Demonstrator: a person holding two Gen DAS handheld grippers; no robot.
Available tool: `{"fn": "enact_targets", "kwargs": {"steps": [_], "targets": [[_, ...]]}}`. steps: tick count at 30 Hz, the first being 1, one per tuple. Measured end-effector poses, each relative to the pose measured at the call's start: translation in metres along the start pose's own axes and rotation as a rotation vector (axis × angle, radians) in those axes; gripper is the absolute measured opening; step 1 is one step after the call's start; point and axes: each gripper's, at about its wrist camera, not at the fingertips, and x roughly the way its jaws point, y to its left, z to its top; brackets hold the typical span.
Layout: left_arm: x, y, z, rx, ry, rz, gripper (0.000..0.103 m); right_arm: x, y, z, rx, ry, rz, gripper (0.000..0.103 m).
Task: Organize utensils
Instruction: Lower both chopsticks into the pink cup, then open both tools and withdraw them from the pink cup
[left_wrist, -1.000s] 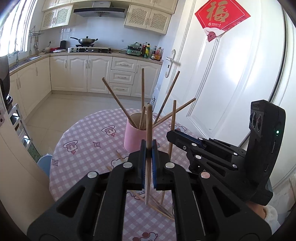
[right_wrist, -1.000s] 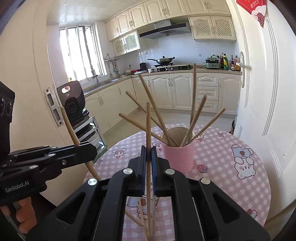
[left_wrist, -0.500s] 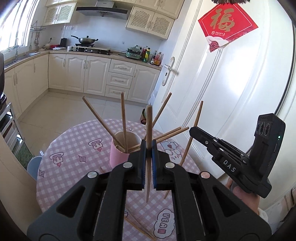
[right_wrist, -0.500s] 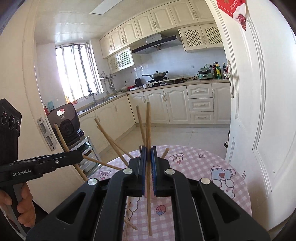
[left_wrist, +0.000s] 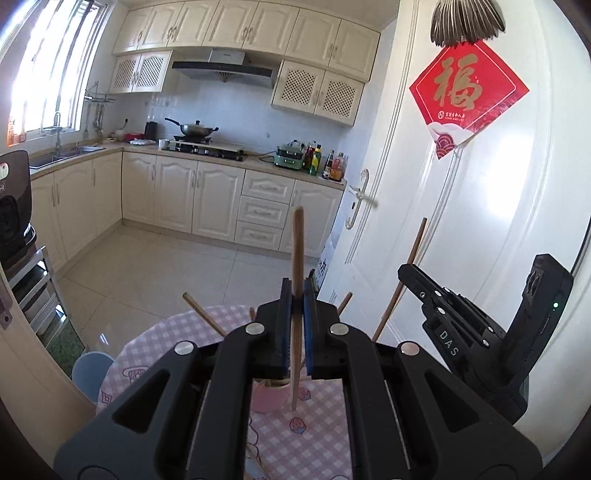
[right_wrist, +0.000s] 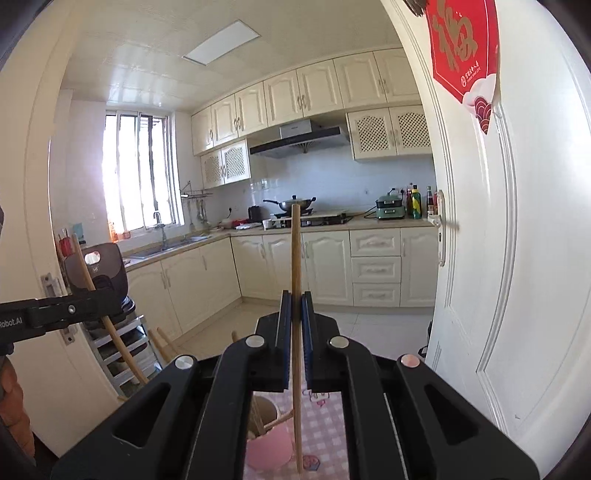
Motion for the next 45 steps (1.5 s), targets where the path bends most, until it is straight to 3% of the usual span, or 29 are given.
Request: {"fn": "enact_targets", "kwargs": {"steps": [4, 12, 24, 35, 37, 38, 39, 40, 41, 45], "targets": [[0.009, -0.007, 0.007, 0.027, -0.038, 0.029, 0.006, 0.016, -0.002, 0.001, 0.018, -0.044, 0.030, 0.004], [0.026, -0.009, 0.009, 0.045, -0.110, 0.087, 0.006, 0.039, 0.000, -0.002, 0.091, -0.045, 0.135, 0.004], [0.059, -0.013, -0.020, 0.091, 0.004, 0.088, 0.006, 0.040, 0.004, -0.021, 0.044, 0.034, 0.193, 0.004], [0.056, 0.003, -0.024, 0.006, 0.079, 0.060, 0.007, 0.033, 0.017, -0.018, 0.005, 0.069, 0.196, 0.006], [0.055, 0.003, -0.023, -0.004, 0.082, 0.060, 0.013, 0.034, 0.017, -0.017, 0.007, 0.076, 0.195, 0.007], [0.053, 0.004, -0.023, -0.008, 0.080, 0.058, 0.026, 0.034, 0.018, -0.017, 0.005, 0.078, 0.193, 0.007], [0.050, 0.004, -0.023, -0.012, 0.072, 0.063, 0.047, 0.033, 0.018, -0.017, 0.005, 0.080, 0.188, 0.006], [0.045, 0.005, -0.022, -0.016, 0.049, 0.090, 0.053, 0.032, 0.017, -0.017, 0.011, 0.084, 0.186, 0.007], [0.041, 0.005, -0.022, -0.015, 0.032, 0.094, 0.058, 0.033, 0.016, -0.016, 0.013, 0.087, 0.183, 0.007], [0.032, 0.006, -0.021, -0.011, 0.034, 0.092, 0.058, 0.027, 0.018, -0.014, 0.000, 0.091, 0.173, 0.007]]}}
